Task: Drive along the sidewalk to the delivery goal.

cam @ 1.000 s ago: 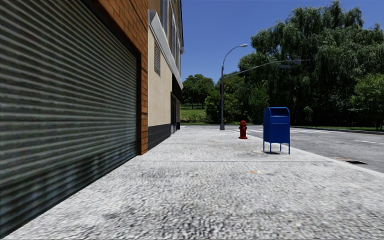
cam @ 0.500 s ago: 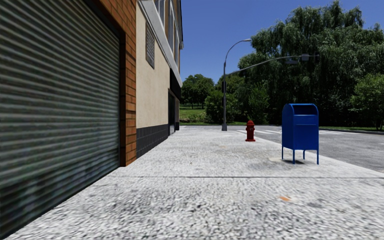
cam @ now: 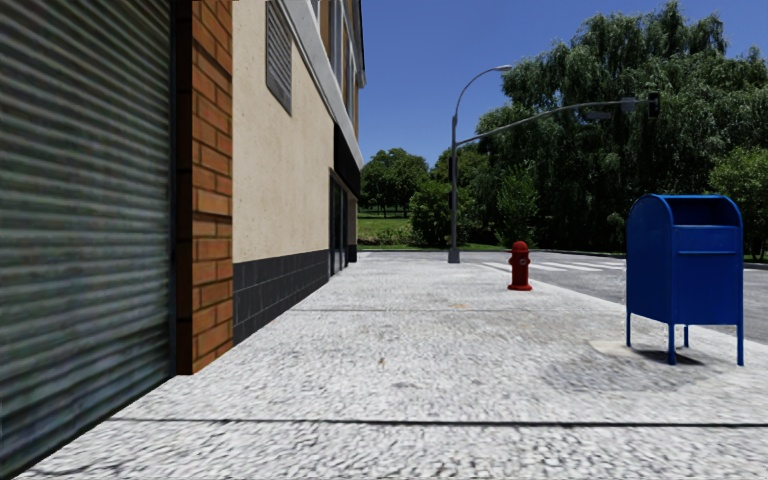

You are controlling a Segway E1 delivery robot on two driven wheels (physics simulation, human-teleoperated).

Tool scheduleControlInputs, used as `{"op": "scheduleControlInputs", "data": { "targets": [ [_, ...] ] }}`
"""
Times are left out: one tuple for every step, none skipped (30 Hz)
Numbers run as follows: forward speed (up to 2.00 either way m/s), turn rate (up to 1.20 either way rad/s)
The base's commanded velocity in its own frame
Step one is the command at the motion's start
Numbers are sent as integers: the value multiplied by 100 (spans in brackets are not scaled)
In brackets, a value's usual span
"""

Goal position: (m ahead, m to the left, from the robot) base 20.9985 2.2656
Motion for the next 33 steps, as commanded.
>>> {"op": "scheduleControlInputs", "data": {
  "targets": [
    [200,0],
    [200,0],
    [200,0],
    [200,0],
    [200,0],
    [200,0],
    [200,0],
    [200,0],
    [200,0],
    [200,0],
    [200,0],
    [200,0],
    [200,0],
    [200,0],
    [200,0],
    [200,0],
    [200,0],
    [200,0],
    [200,0],
    [200,0],
    [200,0],
    [200,0],
    [200,0],
    [200,0],
    [200,0],
    [200,0],
    [200,0],
    [200,0],
    [200,0],
    [200,0],
    [200,0],
    [200,0],
    [200,0]
  ]
}}
